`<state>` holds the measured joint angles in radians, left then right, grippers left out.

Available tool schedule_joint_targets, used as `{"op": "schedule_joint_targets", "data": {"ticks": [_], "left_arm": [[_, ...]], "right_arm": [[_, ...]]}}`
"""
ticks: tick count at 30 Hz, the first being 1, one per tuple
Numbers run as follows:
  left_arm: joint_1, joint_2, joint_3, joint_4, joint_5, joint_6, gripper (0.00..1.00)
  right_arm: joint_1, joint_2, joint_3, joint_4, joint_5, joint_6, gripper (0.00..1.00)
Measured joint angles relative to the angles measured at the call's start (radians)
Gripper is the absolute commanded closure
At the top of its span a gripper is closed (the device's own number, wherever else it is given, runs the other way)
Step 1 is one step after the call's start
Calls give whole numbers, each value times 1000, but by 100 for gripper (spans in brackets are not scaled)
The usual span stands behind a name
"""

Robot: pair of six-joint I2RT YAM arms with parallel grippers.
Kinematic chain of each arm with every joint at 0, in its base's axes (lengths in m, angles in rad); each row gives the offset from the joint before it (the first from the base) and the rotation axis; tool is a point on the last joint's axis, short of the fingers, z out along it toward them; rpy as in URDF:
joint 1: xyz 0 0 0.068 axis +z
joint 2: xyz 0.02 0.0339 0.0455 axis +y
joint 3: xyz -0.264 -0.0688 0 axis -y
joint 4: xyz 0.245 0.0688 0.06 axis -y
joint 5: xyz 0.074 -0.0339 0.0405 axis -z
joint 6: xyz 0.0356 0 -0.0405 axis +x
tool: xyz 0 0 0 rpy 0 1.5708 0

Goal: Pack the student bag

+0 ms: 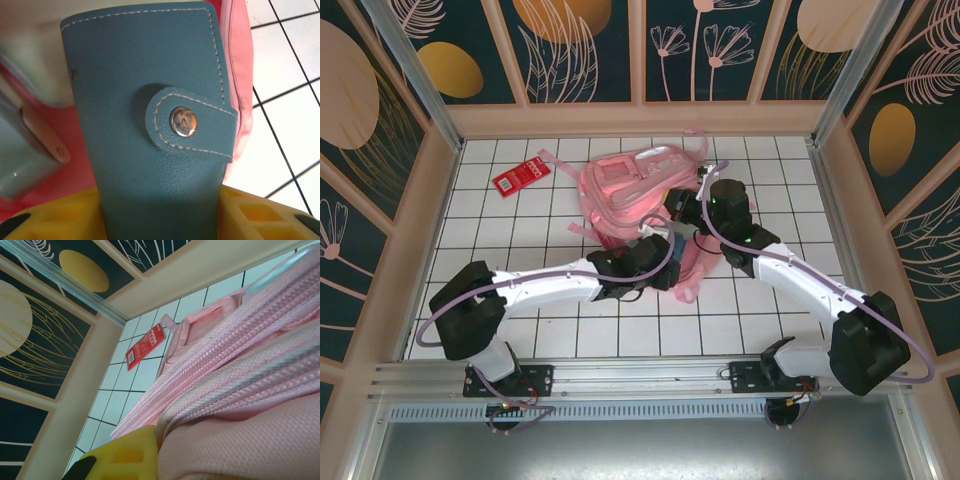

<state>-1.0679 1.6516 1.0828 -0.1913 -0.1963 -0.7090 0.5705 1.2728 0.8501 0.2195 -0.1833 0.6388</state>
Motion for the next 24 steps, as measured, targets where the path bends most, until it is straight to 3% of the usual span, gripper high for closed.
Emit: {"op": "schedule_joint_targets", "data": {"ticks": [9, 14, 24], "left_arm": [[29, 116, 75, 13, -83, 123, 48], [43, 154, 88, 22, -105, 183, 18], [43, 130, 74, 22, -100, 189, 13]], "right_arm": [[0, -23, -25, -8, 6, 3, 91], [0, -23, -31, -16, 13, 3, 91], [0, -23, -31, -15, 18, 3, 91]]}}
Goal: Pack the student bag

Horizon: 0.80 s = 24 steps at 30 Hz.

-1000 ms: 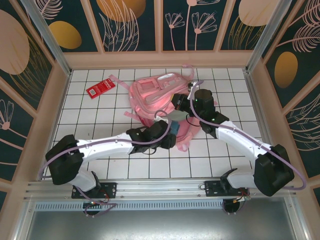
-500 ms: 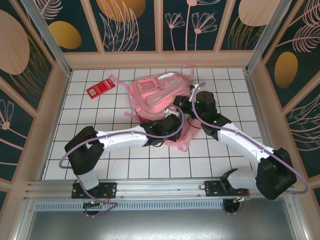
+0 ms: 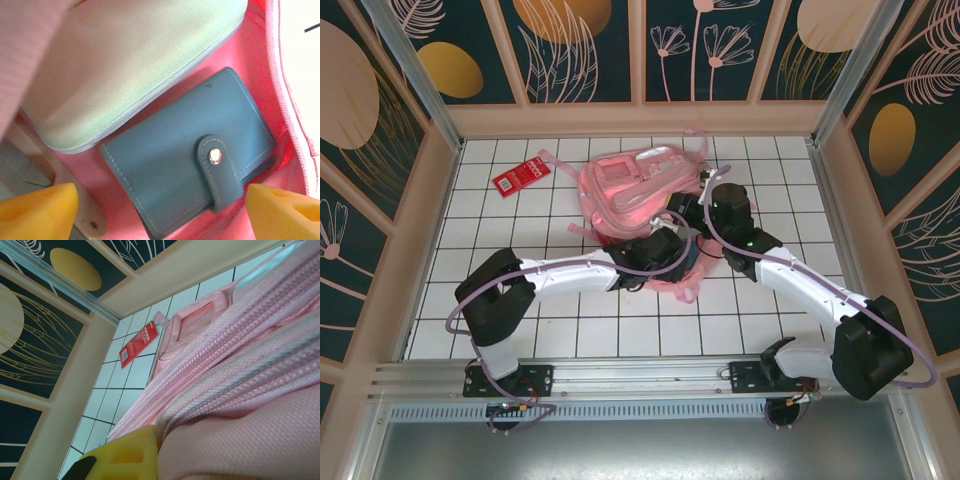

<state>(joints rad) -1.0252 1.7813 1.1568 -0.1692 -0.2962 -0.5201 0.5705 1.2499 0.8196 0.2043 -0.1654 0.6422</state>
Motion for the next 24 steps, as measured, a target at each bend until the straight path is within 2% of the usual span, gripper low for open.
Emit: {"op": "schedule_joint_targets", "data": {"ticks": [11, 17, 20, 24], "left_arm": [[3, -190, -85, -19, -4, -37, 4], [15, -354, -155, -68, -31, -90, 1], [48, -452, -209, -80, -27, -124, 2], [142, -554, -259, -121, -21, -167, 1]], "right_arm": [[0, 0, 0, 1, 0, -2, 91], [-2, 0, 0, 0, -5, -16, 96], [-8, 0, 0, 1, -15, -16, 98], [-12, 0, -19, 20, -24, -21, 100]]}}
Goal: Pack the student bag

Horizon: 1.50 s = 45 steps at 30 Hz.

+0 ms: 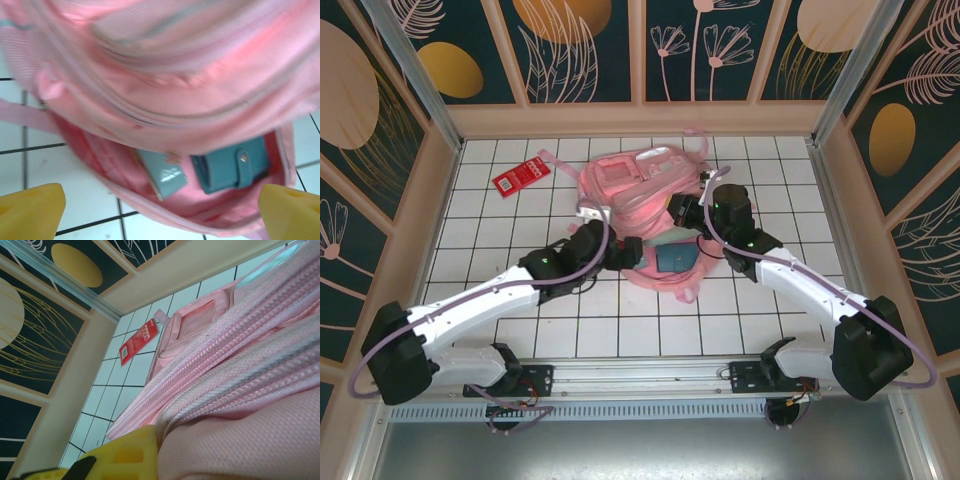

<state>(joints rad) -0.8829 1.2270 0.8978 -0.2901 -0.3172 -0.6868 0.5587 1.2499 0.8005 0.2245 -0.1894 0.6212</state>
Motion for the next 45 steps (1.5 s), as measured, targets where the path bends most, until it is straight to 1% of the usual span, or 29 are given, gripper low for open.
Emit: {"op": "schedule_joint_targets", "data": {"ticks": [4, 10, 12, 17, 21, 23, 26, 30, 39, 45], "left_arm": [[95, -34, -2, -28, -3, -14, 1], [317, 4, -2, -14, 14, -16, 1], [393, 56, 0, -2, 14, -20, 2], [544, 209, 44, 19, 21, -33, 1], [667, 357, 151, 50, 43, -51, 2], [710, 427, 215, 63, 48, -53, 2], [755, 536, 317, 86, 58, -52, 1], [791, 663, 439, 106, 76, -51, 2], [868, 888, 654, 138, 129, -52, 2], [918, 1040, 797, 108, 188, -62, 1]], "right_arm": [[-1, 0, -28, 31, -15, -12, 100], [-2, -3, -66, 82, -33, -14, 100], [-2, -14, -80, 87, -39, -18, 100], [-2, -41, -109, 87, -40, -21, 100], [-3, -42, -110, 88, -43, -21, 100], [-3, -42, -110, 88, -45, -21, 100], [-3, -42, -110, 88, -48, -21, 100], [-3, -41, -110, 91, -48, -21, 100], [-3, -34, -110, 99, -59, -21, 100], [-3, -20, -110, 118, -68, -22, 100]]}}
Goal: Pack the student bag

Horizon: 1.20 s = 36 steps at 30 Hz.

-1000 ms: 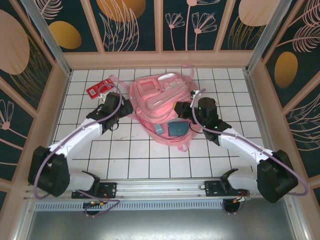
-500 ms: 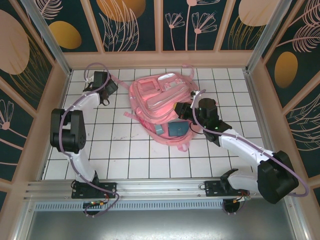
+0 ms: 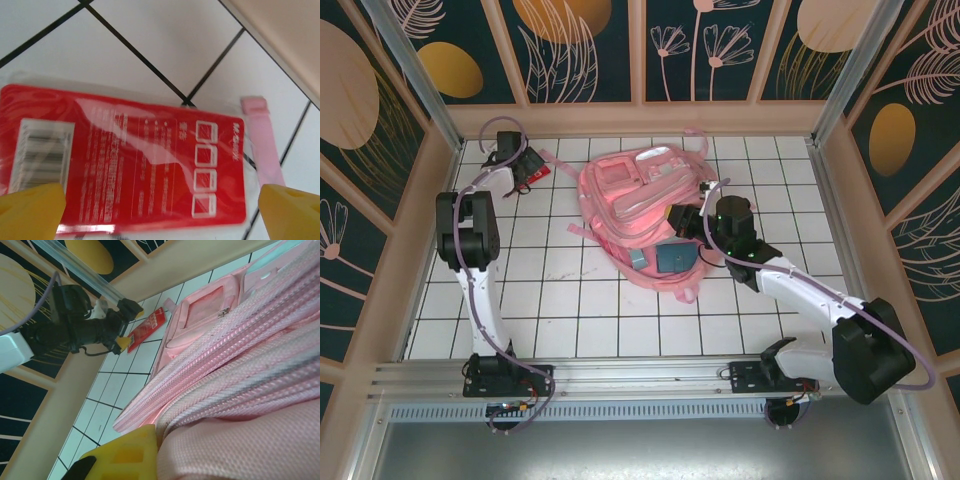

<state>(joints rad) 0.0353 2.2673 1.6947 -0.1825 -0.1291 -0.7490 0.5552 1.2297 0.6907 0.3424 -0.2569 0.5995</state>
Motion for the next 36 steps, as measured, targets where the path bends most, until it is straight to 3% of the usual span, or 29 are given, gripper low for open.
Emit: {"op": "schedule_joint_targets", "data": {"ticks": [5, 13, 25, 36], "left_arm": [[11, 24, 21, -3, 37, -8, 2], [11, -84, -161, 56, 79, -58, 2], [-13, -534, -818, 296, 219, -284, 1], [-218, -959, -1222, 320, 221, -480, 1]], "right_arm": [[0, 0, 0, 6, 0, 0, 100], [0, 2, 0, 10, -3, 0, 100], [0, 2, -5, 20, -4, 2, 100], [0, 2, -6, 21, -3, 2, 100]]}}
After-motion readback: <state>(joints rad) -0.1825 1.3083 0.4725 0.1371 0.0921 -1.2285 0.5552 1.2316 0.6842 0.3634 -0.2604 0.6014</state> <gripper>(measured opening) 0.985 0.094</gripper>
